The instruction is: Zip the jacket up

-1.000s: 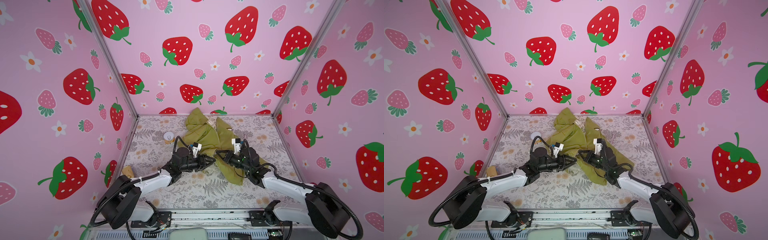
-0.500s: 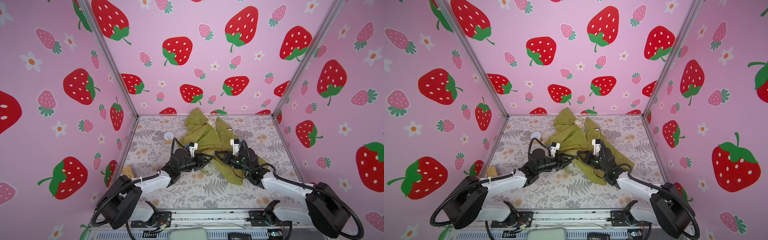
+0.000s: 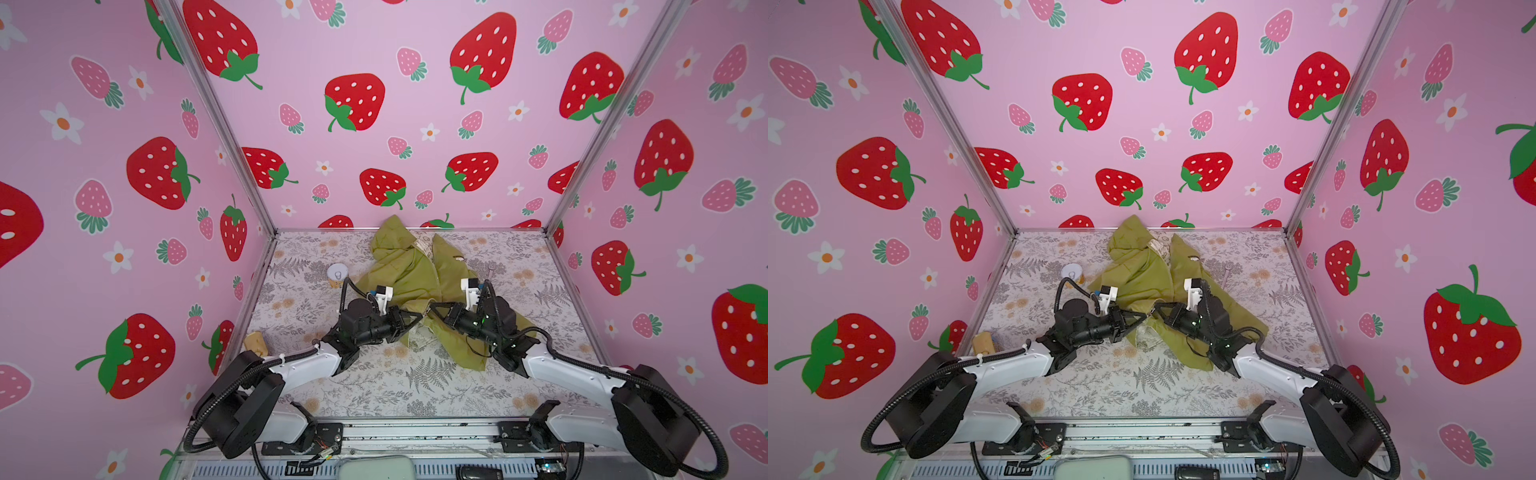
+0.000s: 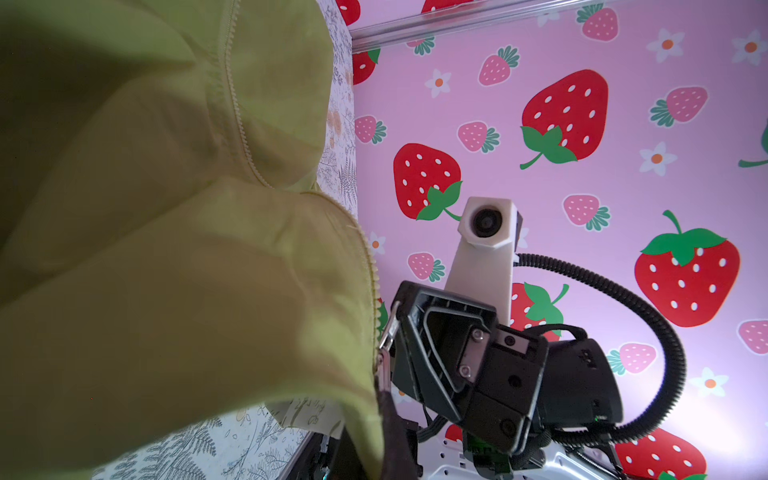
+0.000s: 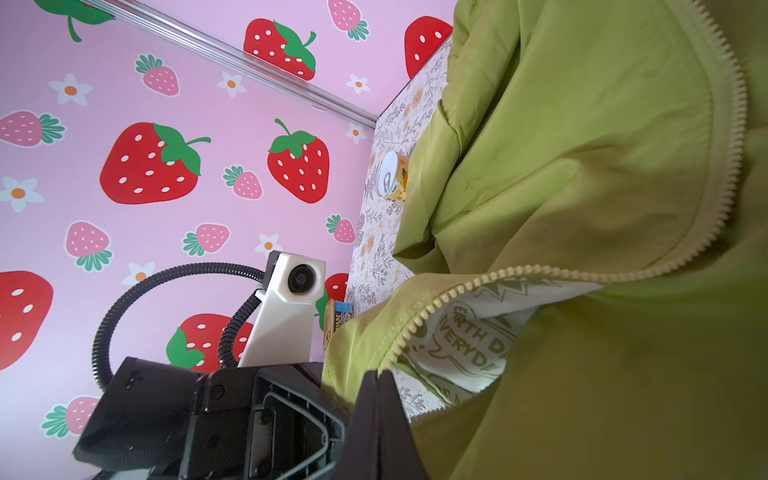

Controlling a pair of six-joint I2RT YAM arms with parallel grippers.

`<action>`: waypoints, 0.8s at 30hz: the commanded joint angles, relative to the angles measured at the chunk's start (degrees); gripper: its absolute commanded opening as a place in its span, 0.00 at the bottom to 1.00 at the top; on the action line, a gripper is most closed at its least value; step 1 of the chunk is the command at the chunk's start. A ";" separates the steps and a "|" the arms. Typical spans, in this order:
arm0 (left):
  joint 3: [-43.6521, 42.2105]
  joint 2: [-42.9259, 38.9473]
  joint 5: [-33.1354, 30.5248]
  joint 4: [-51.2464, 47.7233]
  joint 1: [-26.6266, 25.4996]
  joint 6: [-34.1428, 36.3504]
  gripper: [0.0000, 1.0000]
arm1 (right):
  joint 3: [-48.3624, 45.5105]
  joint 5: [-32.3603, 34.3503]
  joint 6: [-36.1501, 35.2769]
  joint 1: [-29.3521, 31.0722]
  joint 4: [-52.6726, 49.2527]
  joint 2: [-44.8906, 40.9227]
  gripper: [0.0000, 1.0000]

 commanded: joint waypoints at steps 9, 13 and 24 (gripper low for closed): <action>-1.25 -3.40 0.37 -0.60 0.48 0.94 0.00 | 1.63 2.17 -0.48 0.03 -0.53 -0.56 0.00; -0.98 -2.99 0.81 -0.12 0.48 0.86 0.05 | 1.83 1.37 -0.31 0.35 0.15 -0.25 0.00; -0.06 -1.24 0.37 1.31 -0.28 0.25 0.35 | 2.23 1.40 0.31 1.51 1.34 0.76 0.00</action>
